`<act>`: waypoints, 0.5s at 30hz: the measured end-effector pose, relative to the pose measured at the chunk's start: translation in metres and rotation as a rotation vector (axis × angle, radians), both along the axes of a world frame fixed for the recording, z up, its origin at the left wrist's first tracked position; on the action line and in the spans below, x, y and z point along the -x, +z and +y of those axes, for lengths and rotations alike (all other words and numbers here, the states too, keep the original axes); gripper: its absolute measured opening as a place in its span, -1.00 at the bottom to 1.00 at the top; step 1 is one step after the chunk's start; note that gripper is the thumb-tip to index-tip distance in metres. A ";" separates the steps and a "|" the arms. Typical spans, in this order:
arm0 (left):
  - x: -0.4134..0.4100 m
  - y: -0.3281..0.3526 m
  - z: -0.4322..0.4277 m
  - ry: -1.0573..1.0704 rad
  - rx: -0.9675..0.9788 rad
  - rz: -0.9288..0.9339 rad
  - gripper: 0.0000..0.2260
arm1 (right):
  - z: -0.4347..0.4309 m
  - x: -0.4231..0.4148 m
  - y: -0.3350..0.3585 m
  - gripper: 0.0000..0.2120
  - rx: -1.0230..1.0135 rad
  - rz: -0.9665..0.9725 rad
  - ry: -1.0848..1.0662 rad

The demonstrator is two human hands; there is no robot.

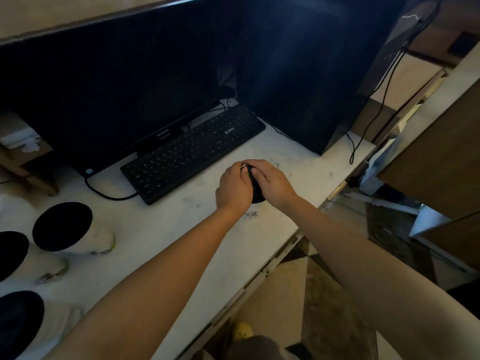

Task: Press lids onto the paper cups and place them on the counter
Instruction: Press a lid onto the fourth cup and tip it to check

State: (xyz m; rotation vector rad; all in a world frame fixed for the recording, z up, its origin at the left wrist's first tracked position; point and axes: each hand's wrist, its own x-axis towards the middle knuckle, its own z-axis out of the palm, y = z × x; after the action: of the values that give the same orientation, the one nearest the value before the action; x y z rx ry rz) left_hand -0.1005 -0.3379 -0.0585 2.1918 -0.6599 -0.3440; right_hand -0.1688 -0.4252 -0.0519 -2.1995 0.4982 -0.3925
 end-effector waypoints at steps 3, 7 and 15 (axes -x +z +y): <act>-0.003 0.001 0.001 -0.034 -0.010 -0.019 -0.68 | 0.003 -0.001 0.000 -0.68 -0.025 -0.009 -0.044; -0.013 0.005 0.001 -0.128 -0.057 0.000 -0.63 | 0.013 -0.002 -0.001 -0.67 -0.082 -0.021 -0.157; -0.028 0.022 -0.006 -0.283 -0.342 -0.036 -0.48 | 0.033 0.009 0.006 -0.64 -0.064 0.015 -0.344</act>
State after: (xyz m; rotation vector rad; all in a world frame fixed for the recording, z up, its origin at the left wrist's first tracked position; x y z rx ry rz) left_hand -0.0720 -0.3443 -0.0367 2.4321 -0.9956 -0.6025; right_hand -0.1780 -0.3923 -0.0464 -2.0562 0.8901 -0.5342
